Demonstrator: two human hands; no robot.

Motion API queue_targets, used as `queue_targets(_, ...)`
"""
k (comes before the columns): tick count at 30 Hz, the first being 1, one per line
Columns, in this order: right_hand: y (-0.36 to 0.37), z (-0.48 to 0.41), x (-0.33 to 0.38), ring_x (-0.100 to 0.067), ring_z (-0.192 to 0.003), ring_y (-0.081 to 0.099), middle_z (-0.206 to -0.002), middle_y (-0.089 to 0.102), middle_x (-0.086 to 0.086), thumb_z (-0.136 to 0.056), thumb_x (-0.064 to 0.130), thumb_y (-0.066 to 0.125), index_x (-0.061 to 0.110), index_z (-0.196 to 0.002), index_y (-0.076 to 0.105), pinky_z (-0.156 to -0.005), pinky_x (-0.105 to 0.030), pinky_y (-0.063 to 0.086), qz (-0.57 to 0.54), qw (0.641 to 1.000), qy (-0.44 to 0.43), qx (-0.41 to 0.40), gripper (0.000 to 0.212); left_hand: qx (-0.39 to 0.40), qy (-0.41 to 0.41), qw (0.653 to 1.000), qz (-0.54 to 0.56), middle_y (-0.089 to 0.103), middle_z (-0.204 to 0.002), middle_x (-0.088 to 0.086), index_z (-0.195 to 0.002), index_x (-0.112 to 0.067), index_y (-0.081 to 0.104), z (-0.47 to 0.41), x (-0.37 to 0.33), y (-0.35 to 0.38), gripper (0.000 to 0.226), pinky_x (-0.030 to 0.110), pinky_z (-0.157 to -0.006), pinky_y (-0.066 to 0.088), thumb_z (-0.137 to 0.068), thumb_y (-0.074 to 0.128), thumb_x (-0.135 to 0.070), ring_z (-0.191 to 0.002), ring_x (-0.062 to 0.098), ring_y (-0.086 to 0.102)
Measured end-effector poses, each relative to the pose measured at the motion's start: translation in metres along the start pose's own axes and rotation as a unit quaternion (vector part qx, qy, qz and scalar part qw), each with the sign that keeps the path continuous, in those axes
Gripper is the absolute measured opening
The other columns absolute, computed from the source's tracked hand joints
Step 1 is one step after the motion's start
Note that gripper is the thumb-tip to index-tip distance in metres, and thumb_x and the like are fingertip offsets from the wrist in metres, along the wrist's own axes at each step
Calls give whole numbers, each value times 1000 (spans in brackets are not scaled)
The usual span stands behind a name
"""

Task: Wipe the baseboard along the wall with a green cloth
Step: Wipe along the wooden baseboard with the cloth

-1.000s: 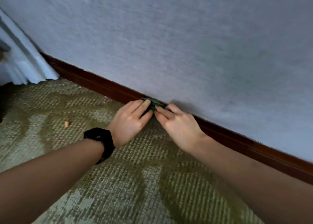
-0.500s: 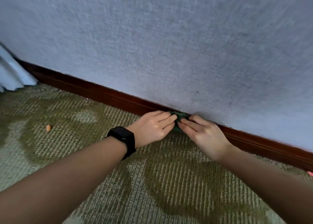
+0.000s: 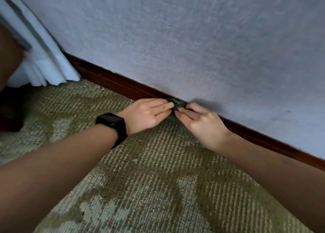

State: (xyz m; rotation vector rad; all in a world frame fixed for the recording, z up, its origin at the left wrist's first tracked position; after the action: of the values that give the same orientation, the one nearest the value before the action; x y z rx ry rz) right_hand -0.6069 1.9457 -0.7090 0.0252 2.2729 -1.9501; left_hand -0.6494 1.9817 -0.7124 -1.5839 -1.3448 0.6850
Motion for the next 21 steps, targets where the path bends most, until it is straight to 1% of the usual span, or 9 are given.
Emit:
queue_targets(4, 9, -34, 12, -20, -82, 73, -88, 78, -8, -75, 6, 37, 2, -92, 75, -59, -25, 60, 2, 1000, -4, 9, 42, 11, -21, 1000, -10, 75, -98, 13, -85, -1, 76, 24, 28, -4, 26, 36, -74, 60, -85, 49, -3, -85, 25, 73)
queue_targets(6, 9, -49, 20, -19, -79, 73, -85, 78, -7, -75, 6, 37, 4, -90, 75, -59, -23, 60, 2, 1000, -9, 8, 42, 5, -31, 999, -11, 75, -97, 13, -85, -1, 76, 35, 40, -7, 22, 37, -73, 61, -84, 54, 0, -85, 25, 73)
queue_targets(9, 9, -71, 30, -18, -76, 73, -82, 78, -6, -73, 6, 35, 4, -87, 76, -53, -22, 59, -2, 1000, -27, 11, 43, 1, -52, 999, -10, 76, -96, 13, -84, 1, 76, 51, 55, -13, 11, 39, -71, 62, -75, 69, 3, -84, 26, 73)
queue_targets(12, 12, -94, 41, -17, -78, 72, -83, 78, -5, -74, 6, 34, 4, -89, 75, -56, -21, 58, 5, 999, -35, 14, 44, 11, -76, 997, -25, 76, -94, 14, -83, 2, 76, 67, 71, -17, 12, 39, -69, 62, -79, 65, 1, -82, 27, 73)
queue_targets(14, 16, -112, 46, -20, -97, 67, -100, 75, -9, -82, 5, 35, 2, -105, 69, -70, -26, 58, 20, 999, -13, 24, 41, 6, -102, 994, -44, 76, -92, 15, -82, 3, 75, 78, 85, -22, 24, 39, -67, 62, -85, 53, -2, -80, 28, 73)
queue_targets(16, 27, -125, 50, -27, -120, 50, -125, 62, -15, -92, 1, 35, -3, -126, 51, -89, -37, 51, 2, 998, -4, 65, 38, 4, -133, 990, -50, 76, -92, 17, -82, 7, 74, 87, 97, -26, 28, 41, -64, 62, -86, 48, -3, -79, 30, 73)
queue_targets(17, 31, -130, 51, -27, -125, 42, -132, 56, -15, -94, 1, 35, -2, -131, 45, -93, -40, 47, -11, 997, -1, 82, 39, 6, -147, 988, -50, 75, -92, 18, -83, 9, 74, 91, 101, -27, 29, 42, -63, 62, -87, 47, -2, -80, 31, 73)
queue_targets(19, 33, -135, 52, -26, -128, 36, -136, 51, -12, -96, 2, 35, 1, -134, 40, -94, -39, 46, -15, 996, 7, 90, 39, 13, -172, 984, -51, 75, -94, 20, -87, 10, 72, 95, 106, -26, 30, 42, -62, 62, -88, 46, -3, -83, 33, 72)
queue_targets(21, 31, -134, 54, -24, -128, 36, -136, 52, -9, -96, 3, 37, 2, -134, 41, -92, -37, 47, -17, 996, 10, 88, 38, 25, -182, 982, -45, 74, -96, 21, -87, 11, 72, 94, 105, -25, 31, 43, -64, 62, -88, 43, -2, -85, 34, 72)
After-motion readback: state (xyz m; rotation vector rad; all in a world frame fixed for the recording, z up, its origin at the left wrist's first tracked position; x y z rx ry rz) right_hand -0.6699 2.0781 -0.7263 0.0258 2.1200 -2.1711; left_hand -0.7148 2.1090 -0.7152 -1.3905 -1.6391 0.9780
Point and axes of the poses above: each hand's wrist, its own z-axis away from the middle knuckle, its own y-axis out of the palm, x = y × z, the point moved 9 cm from there along -z, towards the middle knuckle
